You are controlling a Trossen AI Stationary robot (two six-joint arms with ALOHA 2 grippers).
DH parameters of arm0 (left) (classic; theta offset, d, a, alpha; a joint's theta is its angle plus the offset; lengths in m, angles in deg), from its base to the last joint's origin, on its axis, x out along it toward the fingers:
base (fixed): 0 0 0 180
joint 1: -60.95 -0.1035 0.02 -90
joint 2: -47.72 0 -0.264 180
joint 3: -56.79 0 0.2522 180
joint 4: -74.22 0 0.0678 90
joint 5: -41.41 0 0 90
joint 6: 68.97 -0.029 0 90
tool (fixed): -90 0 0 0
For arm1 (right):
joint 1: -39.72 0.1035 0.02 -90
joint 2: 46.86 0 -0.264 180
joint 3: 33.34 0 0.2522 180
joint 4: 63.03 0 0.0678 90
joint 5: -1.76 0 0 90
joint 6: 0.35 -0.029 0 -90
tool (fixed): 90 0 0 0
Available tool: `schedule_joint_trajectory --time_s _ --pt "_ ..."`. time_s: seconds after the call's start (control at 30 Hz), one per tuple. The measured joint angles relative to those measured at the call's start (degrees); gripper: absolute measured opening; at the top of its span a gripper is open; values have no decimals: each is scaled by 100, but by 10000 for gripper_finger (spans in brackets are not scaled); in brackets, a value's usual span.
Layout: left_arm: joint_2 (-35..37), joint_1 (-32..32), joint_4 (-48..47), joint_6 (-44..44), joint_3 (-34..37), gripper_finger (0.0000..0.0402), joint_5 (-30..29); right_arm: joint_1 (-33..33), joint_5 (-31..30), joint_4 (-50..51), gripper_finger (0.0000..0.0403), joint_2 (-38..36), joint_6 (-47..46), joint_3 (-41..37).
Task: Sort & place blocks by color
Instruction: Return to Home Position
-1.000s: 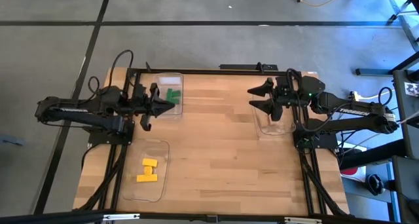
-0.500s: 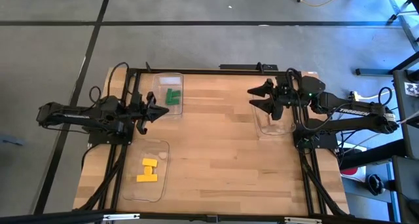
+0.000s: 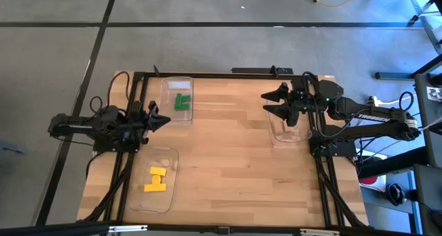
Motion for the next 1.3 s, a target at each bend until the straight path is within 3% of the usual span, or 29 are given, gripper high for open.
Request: schedule_joint_trajectory --time_s 0.2,0.3,0.57,1.0,1.13,1.3 --pt "819 0 151 71 717 0 -2 2 -2 2 312 0 -14 0" --pt "805 0 169 120 879 0 144 2 -4 -13 312 0 -27 0" --pt "806 -15 -1304 -49 881 0 416 1 -17 -85 312 4 -107 0" --pt "776 -15 -1387 -638 874 0 440 0 29 -9 309 4 -688 0" --pt "776 -15 -1389 -638 874 0 429 0 441 428 259 -23 -262 2" --pt "776 -15 -1389 -638 874 0 427 0 1233 1188 95 -413 578 -106"
